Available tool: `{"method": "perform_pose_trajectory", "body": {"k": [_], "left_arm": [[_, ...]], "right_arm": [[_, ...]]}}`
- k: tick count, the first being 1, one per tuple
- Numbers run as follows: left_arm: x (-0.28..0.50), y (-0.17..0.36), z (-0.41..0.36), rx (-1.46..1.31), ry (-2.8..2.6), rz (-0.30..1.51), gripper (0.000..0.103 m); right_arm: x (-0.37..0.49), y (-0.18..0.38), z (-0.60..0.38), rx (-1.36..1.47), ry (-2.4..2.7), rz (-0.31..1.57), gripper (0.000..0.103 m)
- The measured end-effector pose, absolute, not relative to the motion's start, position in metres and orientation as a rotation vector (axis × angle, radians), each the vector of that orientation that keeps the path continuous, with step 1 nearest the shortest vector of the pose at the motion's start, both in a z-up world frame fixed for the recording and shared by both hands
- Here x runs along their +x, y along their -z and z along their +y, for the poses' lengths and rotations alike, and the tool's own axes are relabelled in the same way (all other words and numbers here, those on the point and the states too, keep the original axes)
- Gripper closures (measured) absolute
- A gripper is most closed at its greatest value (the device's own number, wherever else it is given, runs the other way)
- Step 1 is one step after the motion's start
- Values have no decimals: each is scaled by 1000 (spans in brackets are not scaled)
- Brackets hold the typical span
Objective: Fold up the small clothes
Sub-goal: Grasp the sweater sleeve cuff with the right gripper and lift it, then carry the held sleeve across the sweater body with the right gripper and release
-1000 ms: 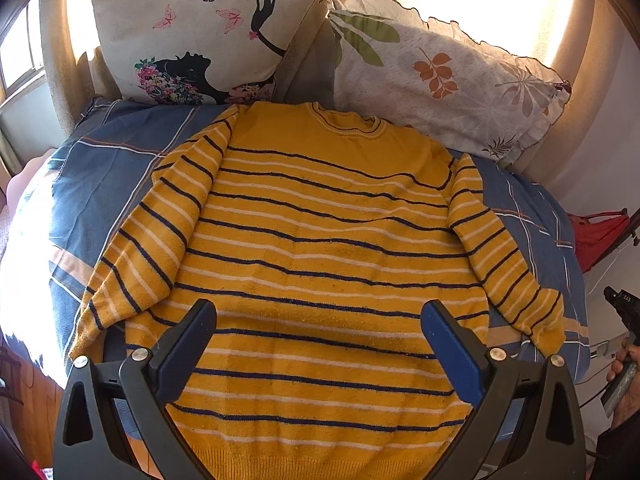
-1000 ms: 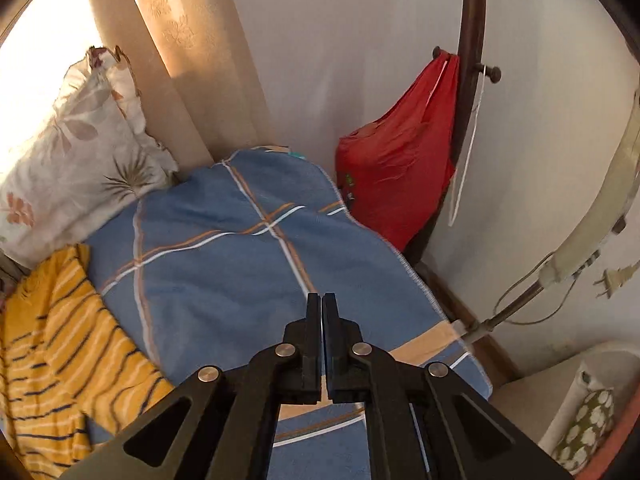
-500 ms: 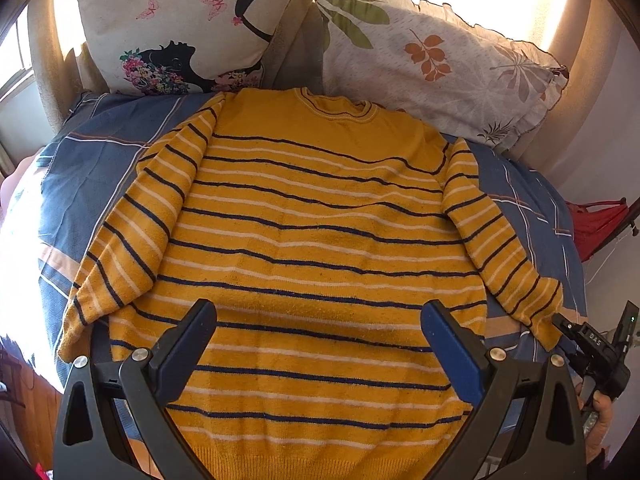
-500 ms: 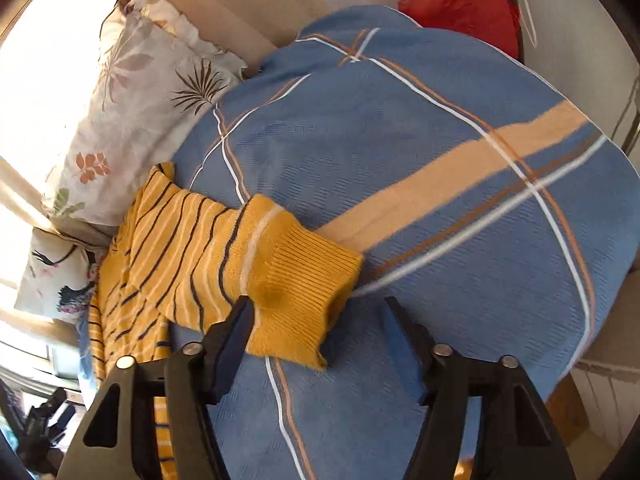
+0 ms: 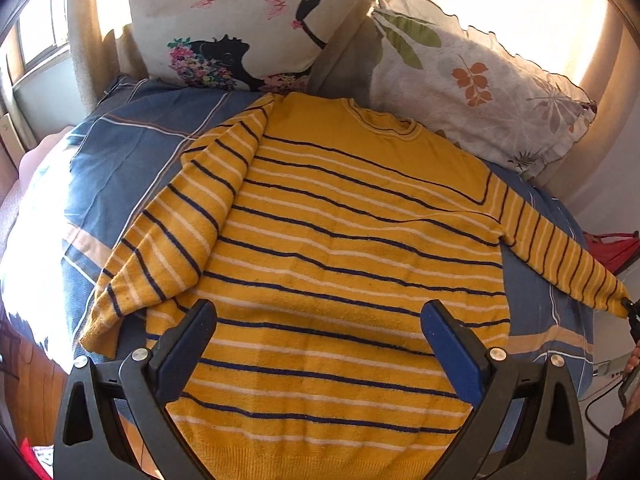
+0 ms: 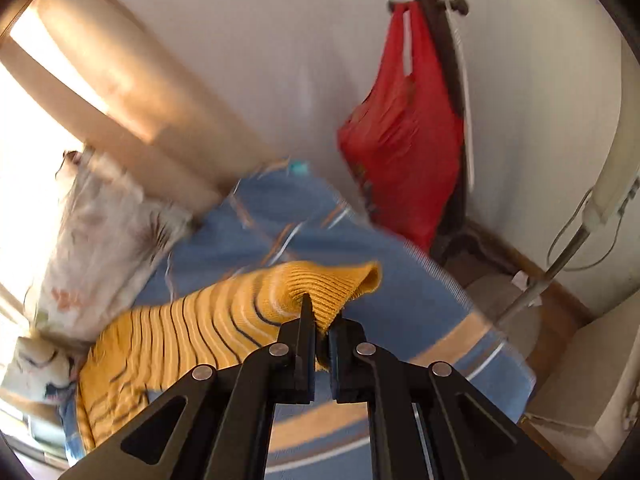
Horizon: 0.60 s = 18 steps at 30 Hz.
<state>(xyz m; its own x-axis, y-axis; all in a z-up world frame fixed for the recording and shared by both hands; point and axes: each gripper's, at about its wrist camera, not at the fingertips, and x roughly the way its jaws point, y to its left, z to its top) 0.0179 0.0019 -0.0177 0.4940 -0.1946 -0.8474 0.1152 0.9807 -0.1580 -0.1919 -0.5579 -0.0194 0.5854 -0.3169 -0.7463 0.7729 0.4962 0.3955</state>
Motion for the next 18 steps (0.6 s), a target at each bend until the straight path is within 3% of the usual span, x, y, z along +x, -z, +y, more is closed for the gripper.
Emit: {"method": "perform_pose_trajectory", "body": {"k": [8, 18], "left_arm": [[21, 25, 33, -124, 146, 1048, 1], [52, 29, 108, -171, 148, 1030, 1]], "right_arm": [[-116, -3, -521, 676, 611, 727, 98], [69, 0, -315, 567, 119, 858, 98]]}}
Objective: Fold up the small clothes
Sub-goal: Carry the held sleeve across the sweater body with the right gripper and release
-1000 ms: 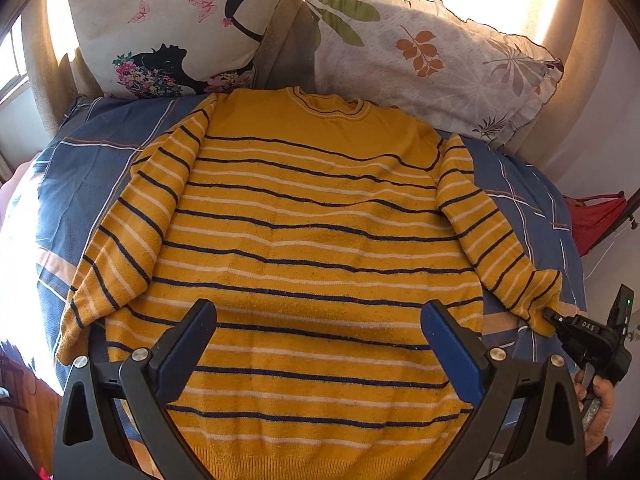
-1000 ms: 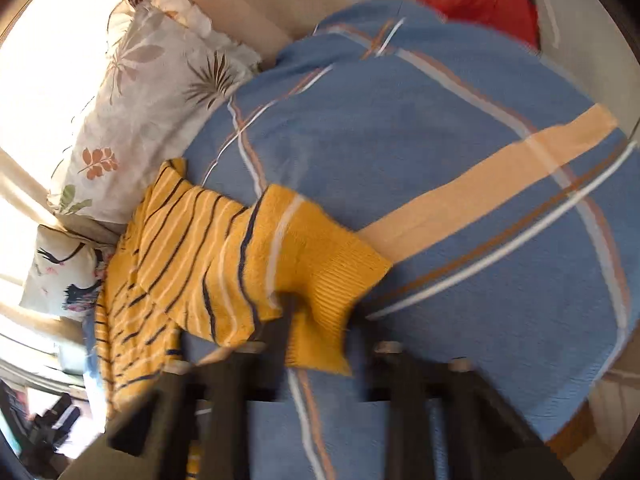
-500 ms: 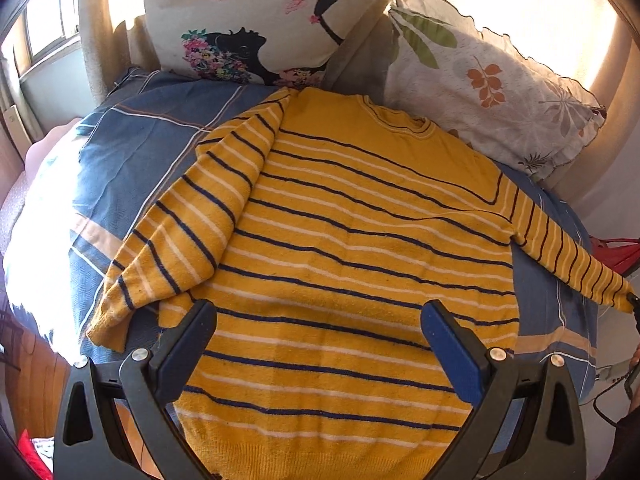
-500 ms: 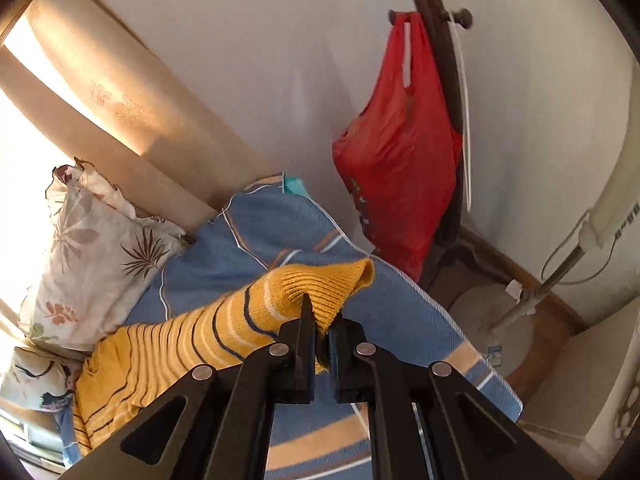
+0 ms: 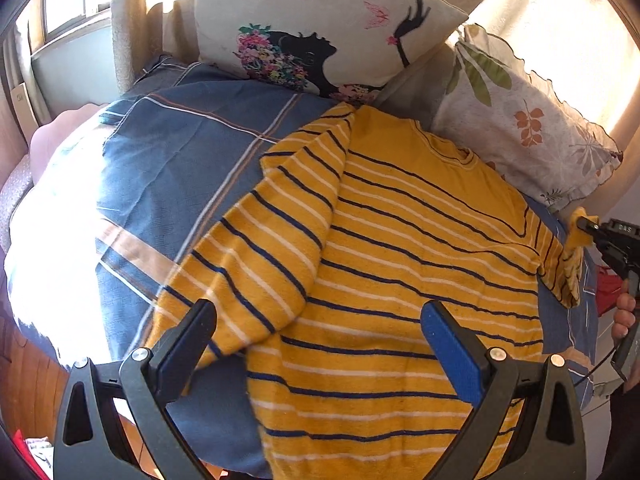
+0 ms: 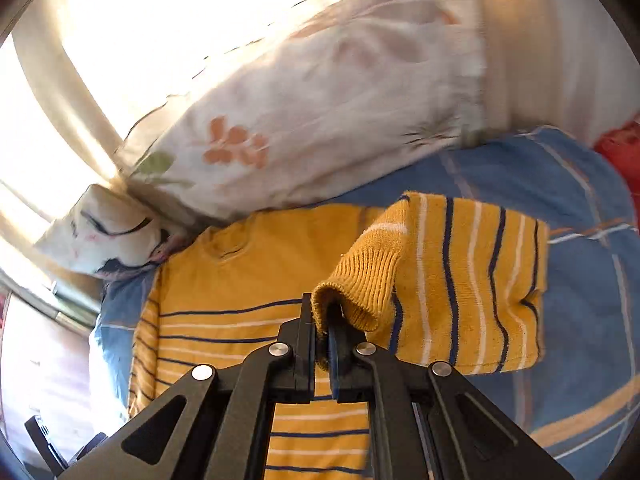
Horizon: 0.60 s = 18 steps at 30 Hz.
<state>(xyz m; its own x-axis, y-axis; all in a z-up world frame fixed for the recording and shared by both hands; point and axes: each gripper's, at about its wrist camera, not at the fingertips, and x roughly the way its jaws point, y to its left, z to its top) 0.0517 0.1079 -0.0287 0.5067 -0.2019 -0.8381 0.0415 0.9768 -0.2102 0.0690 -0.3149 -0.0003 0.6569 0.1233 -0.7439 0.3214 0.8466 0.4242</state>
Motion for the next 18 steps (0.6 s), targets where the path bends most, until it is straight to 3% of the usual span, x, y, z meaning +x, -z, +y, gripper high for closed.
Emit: {"method": "perform_pose_trajectory", "body": {"k": [7, 14, 18], "left_arm": [[76, 42, 196, -203, 89, 1049, 1], [87, 57, 259, -238, 50, 1083, 1], [93, 61, 282, -270, 37, 1085, 1]], "right_arm": [[191, 30, -157, 451, -85, 986, 98], [269, 80, -64, 294, -100, 1135, 97], [292, 91, -34, 224, -95, 1157, 85]]}}
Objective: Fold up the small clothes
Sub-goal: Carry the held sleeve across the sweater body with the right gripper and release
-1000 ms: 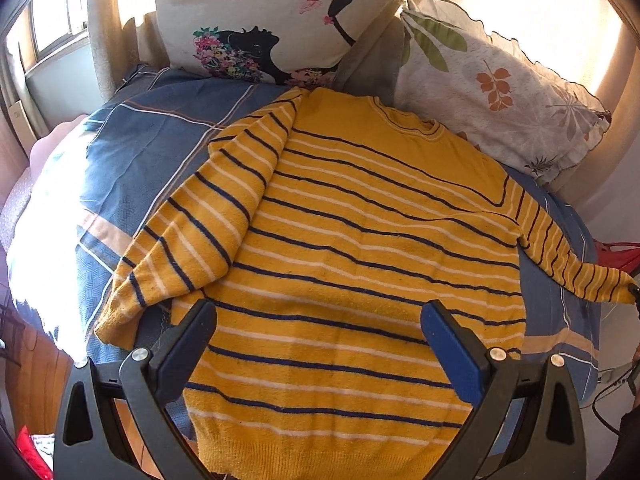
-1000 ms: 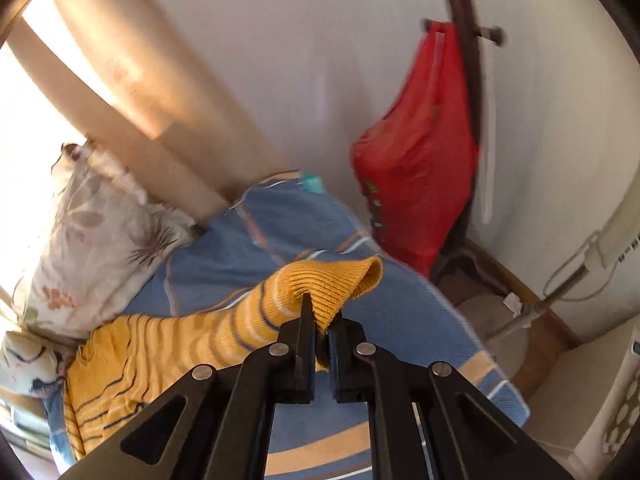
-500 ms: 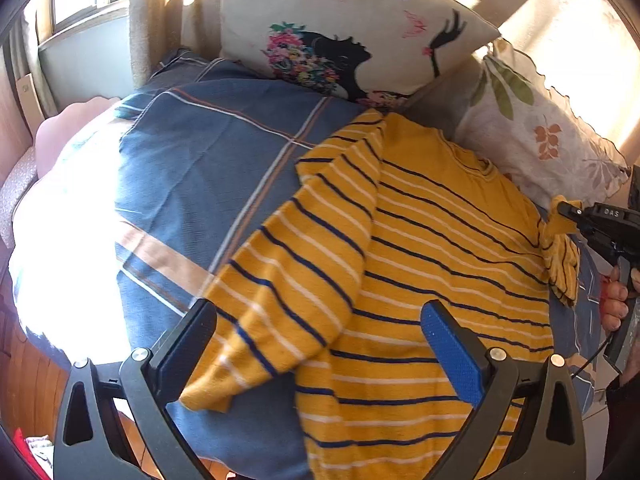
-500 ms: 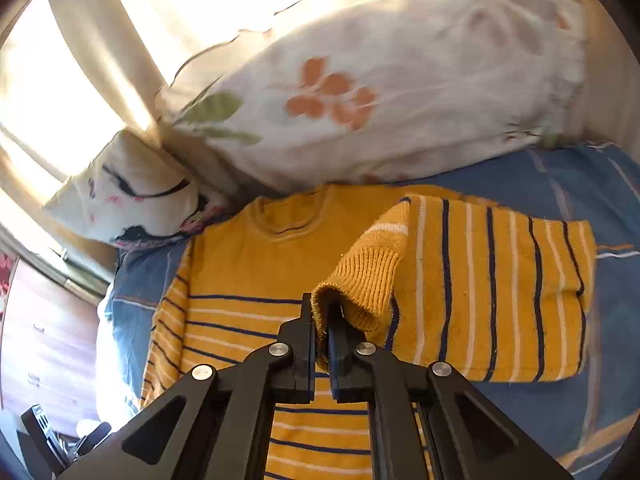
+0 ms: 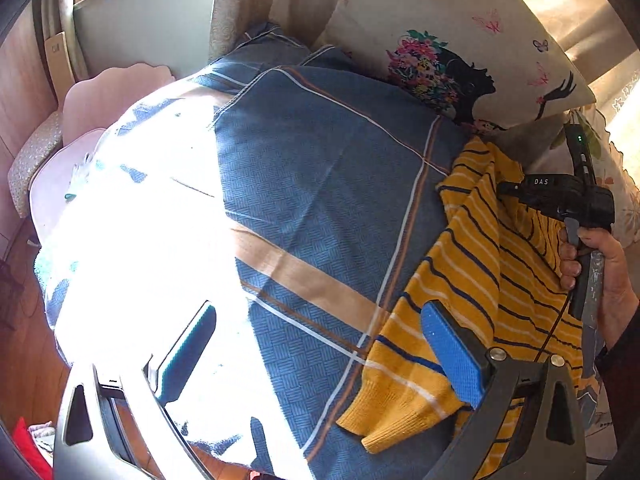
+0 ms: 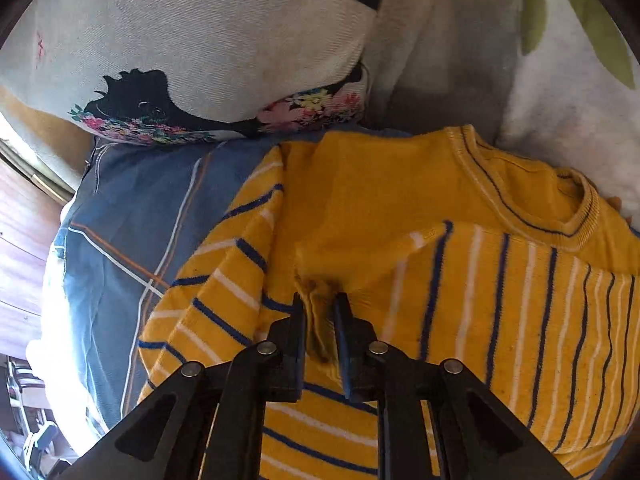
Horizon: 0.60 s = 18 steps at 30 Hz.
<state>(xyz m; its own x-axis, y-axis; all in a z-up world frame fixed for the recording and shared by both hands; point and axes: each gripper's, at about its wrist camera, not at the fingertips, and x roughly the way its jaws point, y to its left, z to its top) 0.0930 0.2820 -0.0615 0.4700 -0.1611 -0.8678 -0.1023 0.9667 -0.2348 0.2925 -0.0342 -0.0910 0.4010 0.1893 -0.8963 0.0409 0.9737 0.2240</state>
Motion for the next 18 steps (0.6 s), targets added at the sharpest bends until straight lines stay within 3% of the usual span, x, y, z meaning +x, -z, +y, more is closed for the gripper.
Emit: {"method": "perform_pose_trajectory", "body": {"k": [8, 10, 12, 18], "left_arm": [[105, 63, 324, -321, -36, 1066, 1], [107, 62, 338, -335, -68, 1054, 1], [109, 64, 352, -347, -101, 1050, 1], [115, 68, 377, -385, -137, 1053, 1]], "right_arm": [[276, 57, 23, 223, -233, 1114, 73], [245, 54, 47, 207, -353, 1137, 59], [207, 54, 75, 172, -485, 1180, 57], [103, 68, 167, -249, -776, 1205, 52]]}}
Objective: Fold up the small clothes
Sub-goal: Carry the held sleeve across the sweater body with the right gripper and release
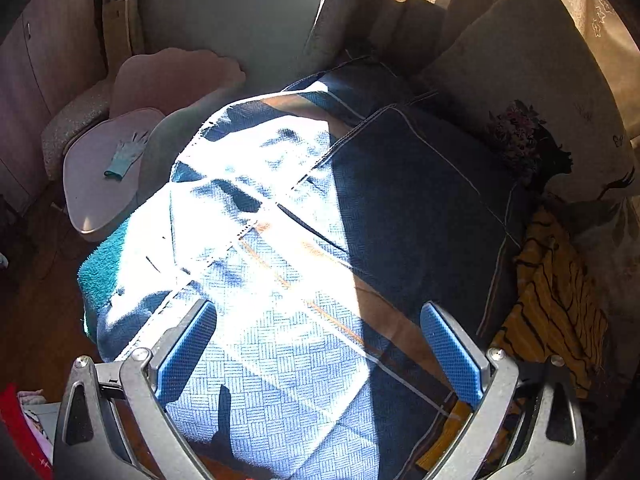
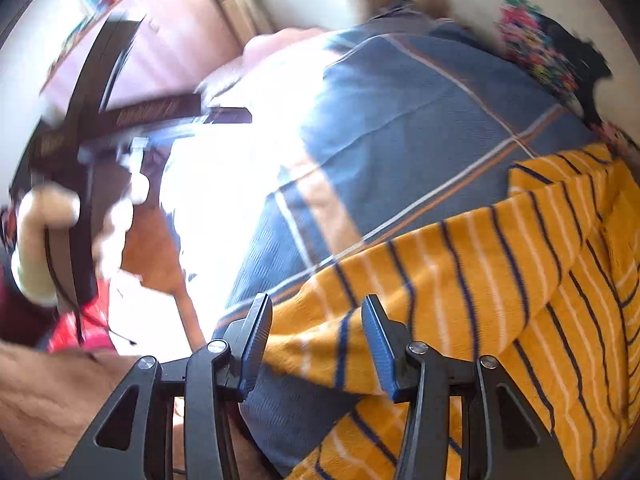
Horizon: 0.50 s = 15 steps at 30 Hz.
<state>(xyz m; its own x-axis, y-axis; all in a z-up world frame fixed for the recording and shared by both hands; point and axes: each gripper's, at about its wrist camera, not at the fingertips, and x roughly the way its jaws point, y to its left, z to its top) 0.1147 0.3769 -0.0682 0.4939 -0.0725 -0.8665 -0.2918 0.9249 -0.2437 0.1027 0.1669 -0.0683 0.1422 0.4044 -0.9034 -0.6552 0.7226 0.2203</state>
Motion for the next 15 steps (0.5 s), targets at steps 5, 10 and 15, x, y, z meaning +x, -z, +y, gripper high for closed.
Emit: {"method": "perform_pose_trajectory", "body": {"k": [5, 10, 15], "left_arm": [[114, 69, 381, -403, -135, 1056, 1], [113, 74, 384, -411, -136, 1062, 1], [108, 72, 383, -416, -141, 1057, 1]], "right_arm": [[69, 81, 210, -642, -847, 1124, 48], [58, 94, 214, -895, -856, 1068, 48], [62, 119, 233, -983, -847, 1048, 64]]}}
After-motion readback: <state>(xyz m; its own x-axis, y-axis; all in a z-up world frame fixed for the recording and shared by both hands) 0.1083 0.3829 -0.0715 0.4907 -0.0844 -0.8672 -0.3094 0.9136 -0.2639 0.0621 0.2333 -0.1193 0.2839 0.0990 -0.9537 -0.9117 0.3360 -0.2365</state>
